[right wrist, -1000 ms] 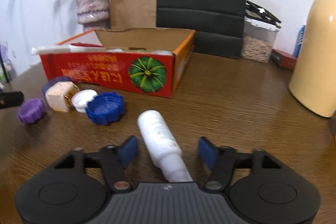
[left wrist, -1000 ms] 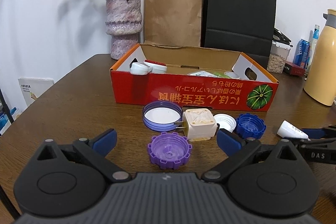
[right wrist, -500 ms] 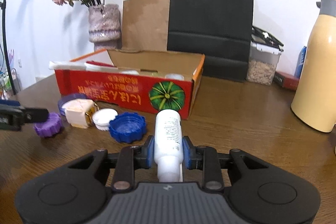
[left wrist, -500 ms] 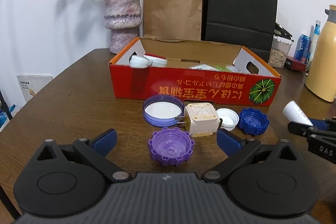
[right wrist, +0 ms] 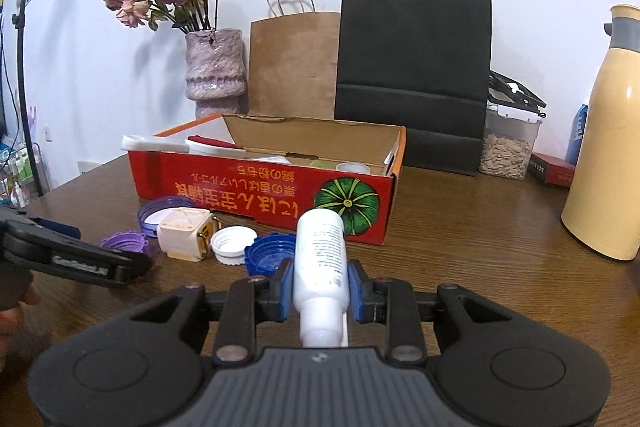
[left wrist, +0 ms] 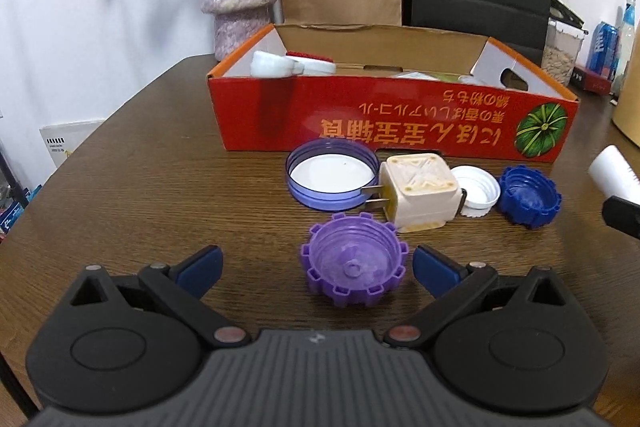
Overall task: Organize rigid objects
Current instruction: 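Grasp the white tube bottle with the right tool while the left tool grasps the purple cap, then carry the white tube bottle and purple cap with both tools over the red box, then open both tools to drop the white bottle and purple cap into the box, then withdraw both open tools from the box toward the remaining caps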
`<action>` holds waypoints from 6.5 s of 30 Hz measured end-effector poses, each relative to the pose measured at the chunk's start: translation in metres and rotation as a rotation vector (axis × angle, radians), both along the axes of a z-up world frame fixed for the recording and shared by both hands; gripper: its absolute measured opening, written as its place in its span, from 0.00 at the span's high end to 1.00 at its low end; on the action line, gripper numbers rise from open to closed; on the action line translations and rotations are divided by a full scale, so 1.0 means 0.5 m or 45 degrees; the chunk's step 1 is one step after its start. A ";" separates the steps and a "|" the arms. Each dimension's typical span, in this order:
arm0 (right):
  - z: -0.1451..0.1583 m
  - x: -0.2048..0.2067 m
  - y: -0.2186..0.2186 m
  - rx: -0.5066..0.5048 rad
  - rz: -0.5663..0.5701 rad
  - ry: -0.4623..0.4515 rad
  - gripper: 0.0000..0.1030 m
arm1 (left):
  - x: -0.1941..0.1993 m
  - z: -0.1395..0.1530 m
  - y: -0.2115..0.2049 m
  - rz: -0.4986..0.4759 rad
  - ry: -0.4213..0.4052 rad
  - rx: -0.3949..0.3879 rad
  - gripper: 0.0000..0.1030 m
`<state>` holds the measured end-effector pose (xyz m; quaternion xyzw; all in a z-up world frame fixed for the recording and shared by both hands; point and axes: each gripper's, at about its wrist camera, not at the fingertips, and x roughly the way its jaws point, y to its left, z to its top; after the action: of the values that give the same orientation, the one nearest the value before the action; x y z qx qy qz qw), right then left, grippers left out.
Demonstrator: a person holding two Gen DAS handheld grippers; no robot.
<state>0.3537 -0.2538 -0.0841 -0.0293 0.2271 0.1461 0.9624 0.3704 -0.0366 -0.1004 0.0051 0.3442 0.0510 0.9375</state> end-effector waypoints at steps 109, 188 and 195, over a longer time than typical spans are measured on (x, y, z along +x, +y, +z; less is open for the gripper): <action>0.100 0.314 0.126 0.114 -0.047 -0.183 0.74 | 0.276 0.180 -0.020 0.029 -0.392 -0.105 0.46; 0.071 0.208 0.042 0.091 -0.126 -0.102 0.00 | 0.155 0.166 -0.017 0.006 -0.350 -0.060 0.00; 0.070 0.162 0.032 0.087 -0.116 -0.091 0.00 | 0.108 0.161 -0.007 -0.001 -0.342 -0.074 0.00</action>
<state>0.4348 -0.2377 -0.0491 0.0088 0.1885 0.1088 0.9760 0.4243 -0.0401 -0.0198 -0.0287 0.2168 0.0410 0.9749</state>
